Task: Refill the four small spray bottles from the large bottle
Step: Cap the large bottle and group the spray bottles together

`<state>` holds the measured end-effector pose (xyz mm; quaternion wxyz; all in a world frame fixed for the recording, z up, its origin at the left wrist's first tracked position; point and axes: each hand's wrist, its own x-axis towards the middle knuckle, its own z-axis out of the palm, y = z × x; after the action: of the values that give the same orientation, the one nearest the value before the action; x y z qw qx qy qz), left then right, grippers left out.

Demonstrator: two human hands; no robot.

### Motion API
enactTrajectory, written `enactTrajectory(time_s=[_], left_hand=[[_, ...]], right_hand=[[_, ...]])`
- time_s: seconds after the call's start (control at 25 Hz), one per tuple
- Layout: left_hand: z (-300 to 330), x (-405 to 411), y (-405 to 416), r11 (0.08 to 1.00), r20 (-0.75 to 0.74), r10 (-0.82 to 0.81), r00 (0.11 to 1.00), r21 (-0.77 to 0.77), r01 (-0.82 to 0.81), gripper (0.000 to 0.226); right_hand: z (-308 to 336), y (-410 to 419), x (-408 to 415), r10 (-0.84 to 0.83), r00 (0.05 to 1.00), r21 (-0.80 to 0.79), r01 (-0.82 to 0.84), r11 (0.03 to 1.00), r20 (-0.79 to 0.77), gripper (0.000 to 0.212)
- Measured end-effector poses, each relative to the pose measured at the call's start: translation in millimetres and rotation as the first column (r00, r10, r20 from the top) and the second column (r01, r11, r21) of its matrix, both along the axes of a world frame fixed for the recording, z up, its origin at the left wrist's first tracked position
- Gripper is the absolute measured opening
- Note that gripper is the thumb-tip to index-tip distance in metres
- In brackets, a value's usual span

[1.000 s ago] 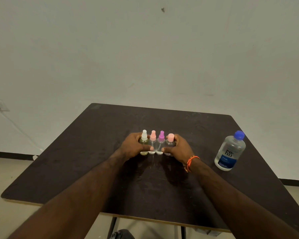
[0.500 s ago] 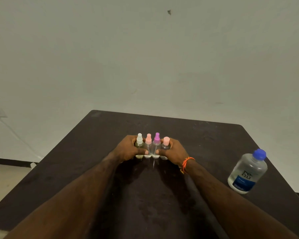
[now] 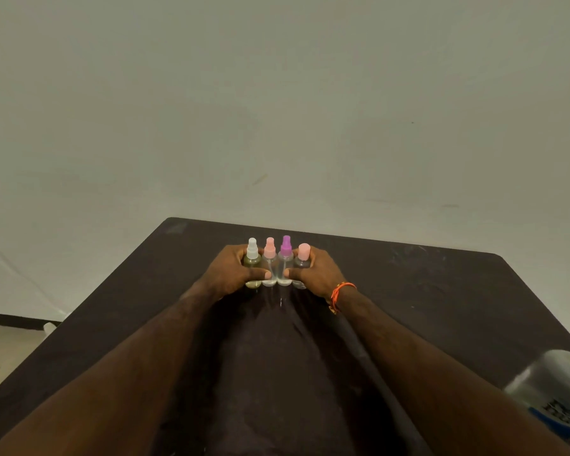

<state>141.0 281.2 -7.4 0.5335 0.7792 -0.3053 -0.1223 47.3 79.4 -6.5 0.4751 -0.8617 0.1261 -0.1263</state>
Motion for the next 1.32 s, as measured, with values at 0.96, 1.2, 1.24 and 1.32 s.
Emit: enactTrajectory(time_s=[0.96, 1.2, 1.24, 1.32], left_hand=[[-13, 91, -26, 0.997, -0.055, 0.015, 0.998, -0.074, -0.019, 0.042], [-15, 79, -21, 0.997, -0.083, 0.045, 0.996, -0.054, -0.049, 0.073], [-15, 77, -18, 0.996, -0.098, 0.066, 0.993, -0.058, -0.072, 0.084], [-17, 70, -11, 0.993, -0.126, 0.111, 0.986, -0.021, -0.114, 0.103]], right_hand=[[-9, -26, 94, 0.061, 0.997, 0.091, -0.066, 0.994, 0.054, 0.045], [-13, -26, 85, -0.015, 1.0, 0.106, 0.016, 0.994, -0.007, 0.096], [-13, -27, 81, -0.018, 1.0, 0.104, 0.02, 0.994, -0.025, 0.104], [-11, -28, 72, -0.007, 0.997, 0.114, 0.015, 0.993, -0.071, 0.113]])
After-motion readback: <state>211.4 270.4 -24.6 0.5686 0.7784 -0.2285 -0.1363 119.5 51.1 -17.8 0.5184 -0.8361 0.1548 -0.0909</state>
